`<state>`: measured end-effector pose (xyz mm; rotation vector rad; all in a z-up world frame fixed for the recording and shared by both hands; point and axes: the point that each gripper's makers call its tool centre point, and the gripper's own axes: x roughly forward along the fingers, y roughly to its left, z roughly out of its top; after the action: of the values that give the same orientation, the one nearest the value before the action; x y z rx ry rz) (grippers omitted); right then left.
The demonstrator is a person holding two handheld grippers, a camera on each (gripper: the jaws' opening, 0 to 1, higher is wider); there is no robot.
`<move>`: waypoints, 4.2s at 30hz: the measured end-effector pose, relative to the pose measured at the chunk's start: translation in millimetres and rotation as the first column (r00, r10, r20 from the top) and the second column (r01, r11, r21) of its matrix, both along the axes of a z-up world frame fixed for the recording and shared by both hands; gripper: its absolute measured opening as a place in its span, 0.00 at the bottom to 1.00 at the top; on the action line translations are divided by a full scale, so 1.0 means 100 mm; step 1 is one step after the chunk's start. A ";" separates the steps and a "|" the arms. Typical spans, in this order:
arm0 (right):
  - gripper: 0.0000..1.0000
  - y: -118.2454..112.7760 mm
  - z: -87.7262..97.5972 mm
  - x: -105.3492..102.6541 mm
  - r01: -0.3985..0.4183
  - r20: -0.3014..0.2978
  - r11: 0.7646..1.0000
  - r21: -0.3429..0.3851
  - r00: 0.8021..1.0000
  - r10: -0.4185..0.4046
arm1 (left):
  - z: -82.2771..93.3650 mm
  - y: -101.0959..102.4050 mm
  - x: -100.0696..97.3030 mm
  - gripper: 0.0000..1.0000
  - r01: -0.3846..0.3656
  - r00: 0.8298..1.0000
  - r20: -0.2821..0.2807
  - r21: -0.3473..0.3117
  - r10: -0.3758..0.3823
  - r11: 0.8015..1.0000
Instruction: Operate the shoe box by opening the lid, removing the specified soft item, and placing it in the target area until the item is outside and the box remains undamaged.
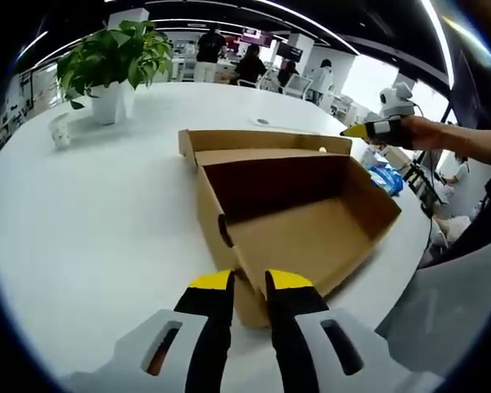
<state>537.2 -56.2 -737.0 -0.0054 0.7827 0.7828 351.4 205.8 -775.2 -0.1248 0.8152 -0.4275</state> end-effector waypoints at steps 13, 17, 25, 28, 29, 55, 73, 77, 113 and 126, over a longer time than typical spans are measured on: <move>0.33 0.14 -0.25 0.27 -0.006 -0.028 1.000 -0.026 1.000 0.006 | -0.06 0.05 0.06 0.14 0.011 1.000 -0.005 0.006 -0.010 1.000; 0.33 0.16 -0.33 0.37 0.005 -0.038 1.000 -0.027 0.999 -0.006 | -0.09 0.08 0.08 0.14 0.013 1.000 -0.007 0.008 -0.013 1.000; 0.33 0.16 -0.46 0.53 0.030 -0.055 0.999 -0.032 0.998 -0.032 | -0.08 0.06 0.06 0.14 0.003 1.000 -0.006 0.004 -0.003 1.000; 0.33 0.16 -0.49 0.56 0.037 -0.061 0.999 -0.034 0.997 -0.039 | -0.10 0.07 0.07 0.14 0.002 1.000 -0.008 0.004 -0.002 1.000; 0.33 0.16 -0.53 0.60 0.041 -0.064 0.999 -0.035 0.997 -0.044 | -0.11 0.08 0.07 0.14 0.002 1.000 -0.008 0.004 -0.002 1.000; 0.06 0.10 -0.69 0.67 0.281 -0.171 0.954 -0.104 0.940 -0.296 | -0.07 0.04 0.05 0.14 -0.025 1.000 -0.011 -0.003 0.025 1.000; 0.00 0.03 -0.36 0.69 0.289 -0.101 0.948 -0.136 0.947 -0.304 | -0.05 0.01 0.04 0.11 -0.073 0.997 -0.039 0.024 0.074 0.997; 0.00 0.03 -0.24 0.71 0.281 -0.060 0.950 -0.135 0.955 -0.291 | -0.07 0.03 0.06 0.11 -0.085 0.995 -0.043 0.023 0.086 0.996; 0.00 -0.03 0.45 0.48 0.239 0.109 0.964 -0.120 0.968 -0.226 | -0.07 0.06 0.10 0.07 -0.144 0.987 -0.064 0.077 0.149 0.987; 0.00 -0.05 0.66 0.37 0.210 0.171 0.972 -0.106 0.967 -0.190 | -0.07 0.09 0.15 0.05 -0.209 0.973 -0.080 0.082 0.215 0.975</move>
<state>573.9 -61.6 -670.6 -0.0969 0.6664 0.5342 366.8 215.2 -782.1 -0.1617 0.8938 -0.1910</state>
